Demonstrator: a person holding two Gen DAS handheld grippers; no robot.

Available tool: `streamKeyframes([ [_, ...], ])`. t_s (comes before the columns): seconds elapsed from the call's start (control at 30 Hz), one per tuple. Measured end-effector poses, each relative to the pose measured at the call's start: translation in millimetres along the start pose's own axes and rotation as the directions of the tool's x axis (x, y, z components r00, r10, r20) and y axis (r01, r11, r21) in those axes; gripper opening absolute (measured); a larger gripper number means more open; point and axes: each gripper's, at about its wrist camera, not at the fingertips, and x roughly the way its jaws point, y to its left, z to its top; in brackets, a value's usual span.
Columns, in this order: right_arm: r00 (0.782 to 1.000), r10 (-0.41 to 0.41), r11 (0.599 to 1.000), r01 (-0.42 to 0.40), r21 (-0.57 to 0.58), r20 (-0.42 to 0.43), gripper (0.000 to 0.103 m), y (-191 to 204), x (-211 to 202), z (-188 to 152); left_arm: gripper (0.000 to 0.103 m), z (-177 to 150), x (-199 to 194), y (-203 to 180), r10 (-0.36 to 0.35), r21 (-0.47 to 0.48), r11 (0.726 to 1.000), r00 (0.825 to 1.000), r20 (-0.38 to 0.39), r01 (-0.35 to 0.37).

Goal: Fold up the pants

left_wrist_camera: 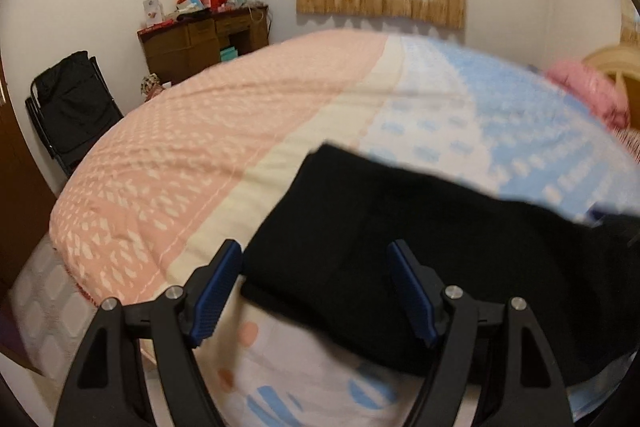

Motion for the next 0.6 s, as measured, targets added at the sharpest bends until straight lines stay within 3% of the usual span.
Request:
streamKeyframes([
  [0.17, 0.996, 0.021, 0.999, -0.023, -0.026, -0.082, 0.067, 2.5, -2.0, -12.2, 0.078, -5.6, 20.8, -7.1, 0.053, 0.029, 0.998, 0.997, -0.051, -0.051],
  [0.27, 0.990, 0.104, 0.995, -0.102, 0.021, -0.098, 0.068, -0.2, 2.8, -5.7, 0.087, -8.4, 22.8, -13.3, 0.073, 0.057, 0.996, 0.997, -0.040, -0.071],
  [0.43, 0.969, 0.235, 0.969, -0.228, 0.091, -0.075, 0.069, 1.6, 29.3, 10.4, 0.095, -6.9, 25.9, -18.2, 0.087, 0.048, 0.995, 0.995, -0.052, -0.084],
  [0.6, 0.968, 0.244, 0.963, -0.236, 0.132, -0.051, 0.069, -1.9, 37.6, 24.0, 0.097, -6.4, 29.4, -20.1, 0.097, 0.056, 0.994, 0.993, -0.067, -0.093],
])
